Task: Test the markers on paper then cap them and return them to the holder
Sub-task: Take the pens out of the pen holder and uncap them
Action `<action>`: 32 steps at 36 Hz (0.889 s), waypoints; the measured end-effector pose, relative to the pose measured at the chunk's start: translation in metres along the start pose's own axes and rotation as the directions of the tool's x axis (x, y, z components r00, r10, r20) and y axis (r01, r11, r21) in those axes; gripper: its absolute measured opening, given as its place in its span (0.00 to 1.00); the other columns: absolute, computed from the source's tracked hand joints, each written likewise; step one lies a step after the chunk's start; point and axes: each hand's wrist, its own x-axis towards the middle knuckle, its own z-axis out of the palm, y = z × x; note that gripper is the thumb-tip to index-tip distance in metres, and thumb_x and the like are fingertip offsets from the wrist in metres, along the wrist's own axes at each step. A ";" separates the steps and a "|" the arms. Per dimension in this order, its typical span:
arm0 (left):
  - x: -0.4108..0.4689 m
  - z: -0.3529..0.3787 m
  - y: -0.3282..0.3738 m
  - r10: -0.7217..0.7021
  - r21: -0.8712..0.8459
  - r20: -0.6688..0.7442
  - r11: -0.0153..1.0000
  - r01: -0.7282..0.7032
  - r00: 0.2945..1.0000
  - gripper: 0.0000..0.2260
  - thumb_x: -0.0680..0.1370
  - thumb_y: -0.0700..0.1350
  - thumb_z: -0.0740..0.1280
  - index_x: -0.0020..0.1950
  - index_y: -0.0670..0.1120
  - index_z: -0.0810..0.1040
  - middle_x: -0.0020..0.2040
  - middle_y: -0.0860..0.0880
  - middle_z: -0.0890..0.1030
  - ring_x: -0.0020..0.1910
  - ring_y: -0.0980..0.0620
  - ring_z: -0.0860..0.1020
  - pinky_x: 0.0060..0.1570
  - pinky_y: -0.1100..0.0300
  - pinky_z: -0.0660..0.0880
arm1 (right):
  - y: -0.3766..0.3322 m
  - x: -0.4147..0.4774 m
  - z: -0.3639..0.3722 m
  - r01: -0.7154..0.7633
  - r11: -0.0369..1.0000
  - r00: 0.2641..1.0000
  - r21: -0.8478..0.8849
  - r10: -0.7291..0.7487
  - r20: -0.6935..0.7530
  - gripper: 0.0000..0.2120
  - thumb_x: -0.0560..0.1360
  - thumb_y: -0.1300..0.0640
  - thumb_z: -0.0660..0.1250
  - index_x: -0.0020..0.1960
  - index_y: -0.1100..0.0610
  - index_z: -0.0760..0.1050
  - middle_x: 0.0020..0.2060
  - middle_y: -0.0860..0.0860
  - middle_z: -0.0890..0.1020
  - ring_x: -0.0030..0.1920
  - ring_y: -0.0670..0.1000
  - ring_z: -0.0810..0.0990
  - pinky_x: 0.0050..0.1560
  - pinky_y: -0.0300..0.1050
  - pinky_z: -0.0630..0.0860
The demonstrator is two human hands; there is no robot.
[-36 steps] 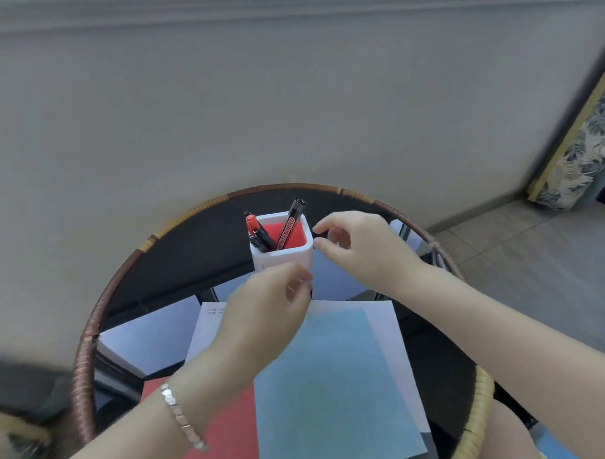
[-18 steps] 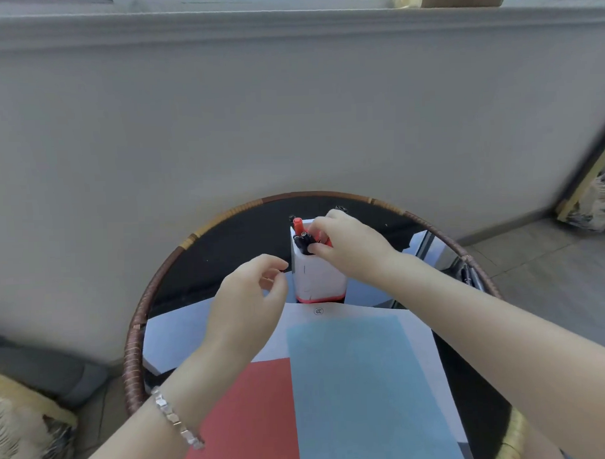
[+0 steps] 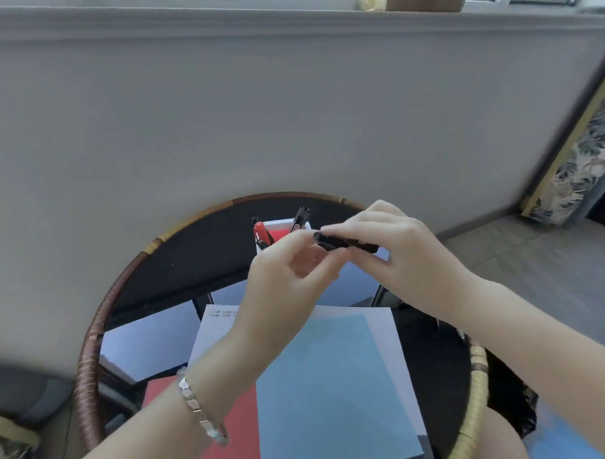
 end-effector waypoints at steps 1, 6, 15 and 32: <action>-0.002 0.004 -0.001 -0.019 -0.037 0.014 0.999 0.020 1.000 0.02 0.71 0.44 0.70 0.43 0.48 0.80 0.36 0.49 0.83 0.34 0.53 0.82 0.37 0.58 0.79 | 0.003 -0.005 -0.001 0.005 1.000 1.000 -0.013 -0.005 0.018 0.14 0.73 0.66 0.66 0.58 0.57 0.78 0.44 0.52 0.83 0.45 0.55 0.74 0.48 0.38 0.69; -0.006 0.019 -0.008 -0.080 -0.088 0.020 0.993 0.081 0.997 0.02 0.73 0.39 0.68 0.42 0.44 0.80 0.34 0.50 0.83 0.33 0.54 0.82 0.35 0.62 0.79 | 0.012 -0.024 0.002 0.021 0.994 0.998 -0.103 -0.015 0.059 0.15 0.71 0.62 0.69 0.57 0.58 0.78 0.38 0.45 0.81 0.42 0.49 0.71 0.45 0.47 0.74; -0.004 0.022 -0.013 -0.173 -0.215 -0.117 0.966 0.145 0.978 0.04 0.72 0.34 0.67 0.41 0.42 0.76 0.36 0.45 0.83 0.38 0.53 0.83 0.43 0.54 0.81 | 0.015 -0.036 0.014 -0.492 0.823 0.846 0.282 0.529 -0.068 0.04 0.74 0.55 0.67 0.42 0.54 0.79 0.29 0.49 0.79 0.29 0.42 0.74 0.32 0.33 0.71; -0.014 0.039 -0.014 -0.112 0.409 0.246 0.913 0.002 0.963 0.11 0.81 0.48 0.53 0.42 0.46 0.68 0.28 0.53 0.67 0.25 0.56 0.65 0.25 0.63 0.62 | 0.010 -0.046 0.032 -0.369 0.436 0.732 0.821 0.681 -0.033 0.06 0.74 0.63 0.66 0.45 0.53 0.77 0.36 0.50 0.83 0.38 0.45 0.81 0.40 0.34 0.77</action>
